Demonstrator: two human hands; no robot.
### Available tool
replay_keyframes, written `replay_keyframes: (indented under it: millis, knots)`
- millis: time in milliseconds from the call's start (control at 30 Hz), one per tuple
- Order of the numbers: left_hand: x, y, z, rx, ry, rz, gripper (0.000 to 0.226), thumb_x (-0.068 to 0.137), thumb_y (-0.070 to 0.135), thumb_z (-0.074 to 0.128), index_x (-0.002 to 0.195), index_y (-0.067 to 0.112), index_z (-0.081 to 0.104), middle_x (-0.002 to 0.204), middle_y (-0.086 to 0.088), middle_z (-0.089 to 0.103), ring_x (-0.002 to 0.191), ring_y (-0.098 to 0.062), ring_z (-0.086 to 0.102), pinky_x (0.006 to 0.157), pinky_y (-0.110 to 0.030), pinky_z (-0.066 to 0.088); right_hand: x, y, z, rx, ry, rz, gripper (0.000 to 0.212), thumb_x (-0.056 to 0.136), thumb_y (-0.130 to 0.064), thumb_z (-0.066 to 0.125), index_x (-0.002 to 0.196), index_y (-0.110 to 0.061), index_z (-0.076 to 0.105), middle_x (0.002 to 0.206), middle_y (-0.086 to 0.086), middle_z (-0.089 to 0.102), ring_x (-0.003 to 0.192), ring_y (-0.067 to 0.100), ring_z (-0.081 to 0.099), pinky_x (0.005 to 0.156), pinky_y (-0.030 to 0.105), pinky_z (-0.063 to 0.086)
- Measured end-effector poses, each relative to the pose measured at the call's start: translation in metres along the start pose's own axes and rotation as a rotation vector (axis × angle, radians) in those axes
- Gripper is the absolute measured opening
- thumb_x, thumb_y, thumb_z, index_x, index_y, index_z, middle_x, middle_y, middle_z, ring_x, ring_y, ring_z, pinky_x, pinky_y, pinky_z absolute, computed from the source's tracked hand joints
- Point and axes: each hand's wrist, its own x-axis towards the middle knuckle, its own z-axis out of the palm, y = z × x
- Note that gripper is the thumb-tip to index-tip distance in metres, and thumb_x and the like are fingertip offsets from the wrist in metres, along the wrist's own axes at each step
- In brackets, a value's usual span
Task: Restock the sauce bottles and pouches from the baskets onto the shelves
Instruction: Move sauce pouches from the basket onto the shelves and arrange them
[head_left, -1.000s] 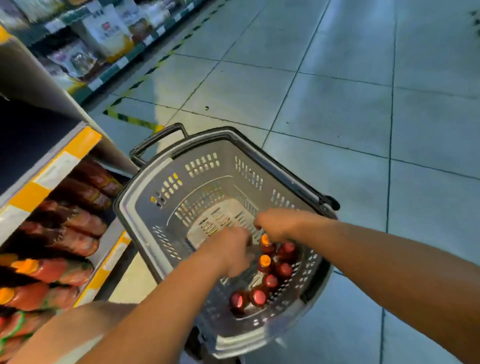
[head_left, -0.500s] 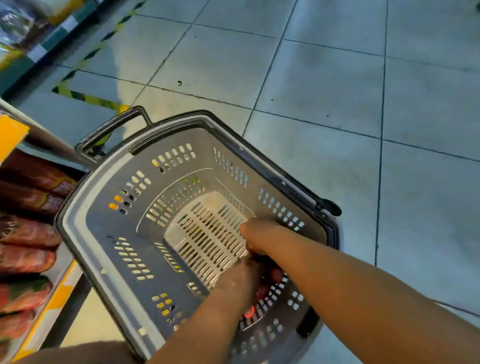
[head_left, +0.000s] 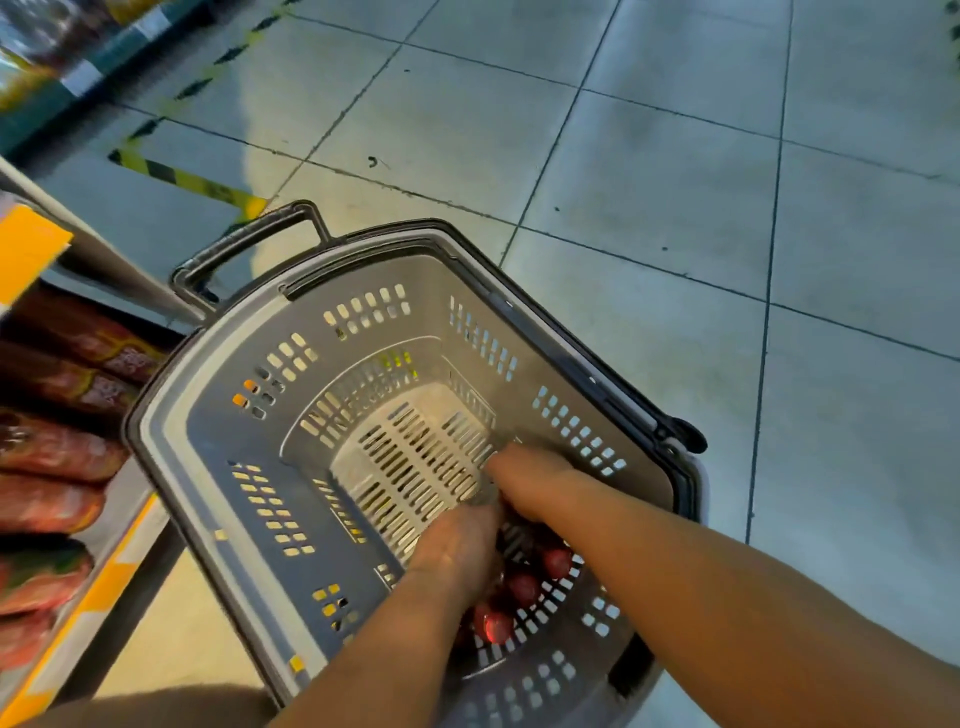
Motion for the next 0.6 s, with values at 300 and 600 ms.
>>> replay_keyframes:
  millis: [300, 600]
  knots:
    - [-0.035, -0.022, -0.065, -0.202, 0.341, -0.115, 0.016, 0.079, 0.025, 0.063, 0.093, 0.021, 0.056, 0.095, -0.009, 0.071, 0.096, -0.036, 0.066, 0.072, -0.037, 0.049, -0.058, -0.014, -0.045, 0.003, 0.262, -0.056, 0.014, 0.092, -0.024, 0.06, 0.105, -0.019, 0.064, 0.114, 0.013, 0.066, 0.108, 0.035, 0.065, 0.077, 0.034, 0.047]
    - [-0.134, -0.048, -0.154, -0.437, 0.675, -0.119, 0.027, 0.085, 0.034, 0.067, 0.078, 0.01, 0.055, 0.067, -0.007, 0.054, 0.065, -0.031, 0.054, 0.055, -0.039, 0.036, -0.155, -0.061, -0.122, 0.152, 0.651, -0.196, 0.013, 0.082, -0.041, 0.068, 0.082, -0.029, 0.064, 0.072, -0.009, 0.063, 0.07, 0.012, 0.062, 0.058, 0.033, 0.052]
